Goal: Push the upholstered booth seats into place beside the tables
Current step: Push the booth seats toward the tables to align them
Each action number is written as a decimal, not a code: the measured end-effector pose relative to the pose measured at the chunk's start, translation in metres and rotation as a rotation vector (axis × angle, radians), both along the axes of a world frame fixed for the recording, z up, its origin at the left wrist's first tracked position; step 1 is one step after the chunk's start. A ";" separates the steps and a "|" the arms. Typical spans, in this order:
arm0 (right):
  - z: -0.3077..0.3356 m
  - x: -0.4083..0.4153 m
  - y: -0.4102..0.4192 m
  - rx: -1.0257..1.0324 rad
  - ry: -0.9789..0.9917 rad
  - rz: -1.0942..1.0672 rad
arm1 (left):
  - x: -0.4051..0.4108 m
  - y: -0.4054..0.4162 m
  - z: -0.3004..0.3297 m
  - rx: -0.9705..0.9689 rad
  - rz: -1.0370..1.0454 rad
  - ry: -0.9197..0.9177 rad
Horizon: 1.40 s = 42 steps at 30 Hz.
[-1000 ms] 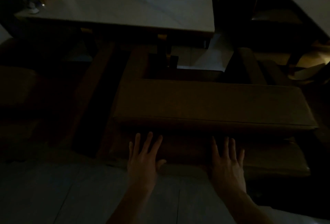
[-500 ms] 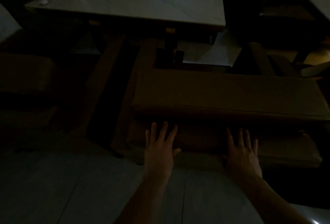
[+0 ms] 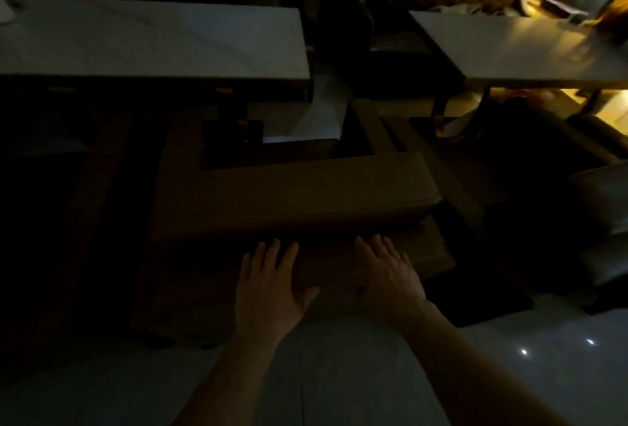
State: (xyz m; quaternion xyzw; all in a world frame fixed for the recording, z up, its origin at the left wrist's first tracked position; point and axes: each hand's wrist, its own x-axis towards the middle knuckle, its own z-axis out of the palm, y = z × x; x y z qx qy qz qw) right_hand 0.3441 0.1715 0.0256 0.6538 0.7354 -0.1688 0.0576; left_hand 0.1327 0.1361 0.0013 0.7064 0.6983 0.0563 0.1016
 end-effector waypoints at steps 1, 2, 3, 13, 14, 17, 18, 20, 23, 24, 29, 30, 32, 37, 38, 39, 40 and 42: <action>0.007 0.012 -0.003 0.003 0.004 -0.005 | 0.014 0.001 0.007 -0.003 -0.018 0.001; 0.016 0.029 -0.008 0.001 0.013 -0.011 | 0.032 0.001 0.014 -0.007 -0.039 0.000; 0.026 0.044 -0.012 0.000 0.023 -0.012 | 0.048 0.000 0.021 -0.011 -0.054 -0.004; 0.081 0.309 -0.068 0.106 0.082 -0.119 | 0.295 -0.028 0.071 0.078 -0.146 -0.073; 0.084 0.338 -0.073 0.106 0.078 -0.141 | 0.323 -0.031 0.075 0.085 -0.153 -0.091; 0.090 0.422 -0.086 0.103 0.058 -0.200 | 0.405 -0.037 0.080 0.083 -0.176 -0.131; 0.089 0.447 -0.090 0.107 0.049 -0.218 | 0.429 -0.037 0.079 0.076 -0.185 -0.142; 0.083 0.490 -0.093 0.096 0.028 -0.251 | 0.470 -0.035 0.075 0.069 -0.206 -0.152; 0.068 0.543 -0.087 0.086 0.001 -0.280 | 0.525 -0.022 0.063 0.060 -0.221 -0.156; 0.063 0.558 -0.083 0.087 0.000 -0.289 | 0.542 -0.017 0.057 0.055 -0.222 -0.163; 0.042 0.626 -0.052 0.053 -0.031 -0.299 | 0.617 0.014 0.023 0.034 -0.220 -0.213; 0.039 0.640 -0.042 0.049 -0.037 -0.300 | 0.631 0.022 0.016 0.029 -0.211 -0.217; 0.032 0.666 -0.017 0.046 -0.047 -0.282 | 0.656 0.040 0.000 0.016 -0.187 -0.219; 0.013 0.712 0.032 0.063 -0.027 -0.235 | 0.692 0.066 -0.031 0.023 -0.108 -0.177; 0.008 0.719 0.039 0.056 -0.024 -0.225 | 0.696 0.069 -0.035 0.030 -0.095 -0.168; 0.003 0.726 0.044 0.052 -0.022 -0.217 | 0.701 0.070 -0.040 0.038 -0.083 -0.159; -0.003 0.733 0.051 0.051 -0.017 -0.204 | 0.706 0.074 -0.043 0.042 -0.062 -0.150; -0.014 0.746 0.064 0.048 -0.014 -0.180 | 0.716 0.081 -0.050 0.052 -0.017 -0.143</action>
